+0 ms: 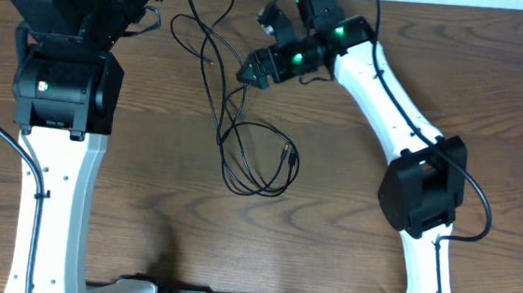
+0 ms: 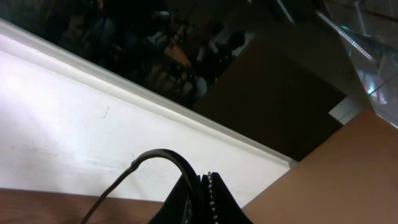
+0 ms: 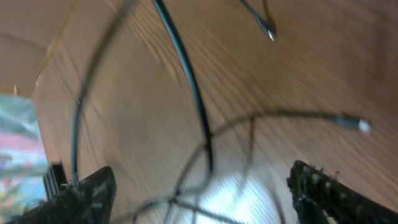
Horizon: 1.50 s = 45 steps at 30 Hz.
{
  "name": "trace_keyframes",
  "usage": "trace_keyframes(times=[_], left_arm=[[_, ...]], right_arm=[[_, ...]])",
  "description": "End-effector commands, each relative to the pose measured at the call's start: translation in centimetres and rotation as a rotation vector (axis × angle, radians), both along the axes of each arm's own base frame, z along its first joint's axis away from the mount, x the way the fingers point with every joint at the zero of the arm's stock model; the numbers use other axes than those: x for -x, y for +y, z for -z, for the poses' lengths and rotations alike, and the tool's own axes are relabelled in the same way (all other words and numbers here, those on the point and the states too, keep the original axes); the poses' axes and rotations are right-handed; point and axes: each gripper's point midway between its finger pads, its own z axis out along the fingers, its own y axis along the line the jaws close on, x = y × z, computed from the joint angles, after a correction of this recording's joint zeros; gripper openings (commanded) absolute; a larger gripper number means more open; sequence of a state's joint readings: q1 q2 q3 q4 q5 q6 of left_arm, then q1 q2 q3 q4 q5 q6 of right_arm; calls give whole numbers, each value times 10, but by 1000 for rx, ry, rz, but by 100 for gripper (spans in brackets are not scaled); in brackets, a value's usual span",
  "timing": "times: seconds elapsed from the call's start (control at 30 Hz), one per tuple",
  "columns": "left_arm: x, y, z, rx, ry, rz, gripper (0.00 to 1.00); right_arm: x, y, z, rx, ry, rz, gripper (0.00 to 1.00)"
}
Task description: Untangle cables
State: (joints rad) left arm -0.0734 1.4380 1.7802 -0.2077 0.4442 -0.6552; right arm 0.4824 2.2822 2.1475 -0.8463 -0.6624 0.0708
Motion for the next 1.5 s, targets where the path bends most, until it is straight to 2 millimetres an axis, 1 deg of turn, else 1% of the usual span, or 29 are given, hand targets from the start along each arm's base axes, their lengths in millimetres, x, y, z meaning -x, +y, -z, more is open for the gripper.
trace_keyframes(times=[0.0, 0.03, 0.07, 0.23, 0.3, 0.37, 0.4, 0.43, 0.5, 0.53, 0.57, 0.6, 0.63, 0.73, 0.77, 0.87, 1.0, 1.1, 1.17, 1.2, 1.23, 1.33, 1.37, 1.47], left_arm=[[8, 0, -14, 6, -34, 12, 8], [8, 0, -14, 6, -34, 12, 8], [8, 0, -14, 6, -34, 12, 7], [8, 1, -12, -8, -32, 10, 8], [7, 3, -9, -28, -29, 2, 7], [5, 10, -5, -35, -13, -15, 7], [4, 16, -2, -35, -2, -29, 7], [3, 23, 1, -37, 12, -46, 7], [0, 40, 7, -55, 32, -87, 7], [-1, 49, 11, -71, 40, -107, 7], [-3, 68, 18, -92, 64, -160, 7], [-4, 79, 23, -97, 86, -198, 7], [-5, 91, 28, -107, 105, -238, 7], [-4, 131, 44, -175, 162, -374, 7], [-3, 140, 49, -201, 178, -411, 7], [3, 174, 66, -287, 250, -547, 7], [15, 203, 88, -386, 356, -679, 8], [22, 210, 104, -447, 429, -706, 7], [25, 213, 118, -475, 487, -709, 8], [26, 214, 129, -494, 529, -698, 8], [26, 214, 136, -504, 551, -690, 7], [25, 216, 169, -533, 667, -663, 7], [24, 220, 182, -546, 714, -666, 8], [21, 229, 214, -580, 823, -676, 7]], right_arm=[[2, 22, 15, 21, 42, 68, 81], [0, 25, 21, 39, 38, 88, 79], [-2, 29, 32, 62, 40, 107, 77], [-1, 37, 72, 109, 71, 108, 61], [-1, 36, 84, 126, 88, 109, 43], [-3, 29, 94, 158, 98, 128, 22], [-6, 23, 97, 177, 96, 145, 17], [-12, 13, 99, 207, 88, 174, 12], [-23, -8, 95, 244, 63, 209, 4], [-28, -19, 90, 256, 52, 224, 1], [-38, -42, 80, 279, 34, 257, 1], [-43, -54, 74, 291, 26, 280, 1], [-48, -70, 66, 303, 17, 310, 1], [-64, -132, 30, 343, -18, 425, 1], [-67, -155, 17, 359, -28, 472, 1], [-70, -215, -20, 384, -57, 585, 1], [-60, -281, -63, 376, -74, 704, 1], [-51, -316, -82, 375, -81, 764, 1], [-48, -332, -91, 373, -93, 785, 1], [-46, -341, -94, 374, -95, 804, 1], [-46, -346, -95, 376, -99, 809, 1], [-47, -364, -97, 380, -105, 839, 1], [-47, -370, -98, 384, -111, 846, 1], [-50, -390, -102, 383, -125, 887, 1]])
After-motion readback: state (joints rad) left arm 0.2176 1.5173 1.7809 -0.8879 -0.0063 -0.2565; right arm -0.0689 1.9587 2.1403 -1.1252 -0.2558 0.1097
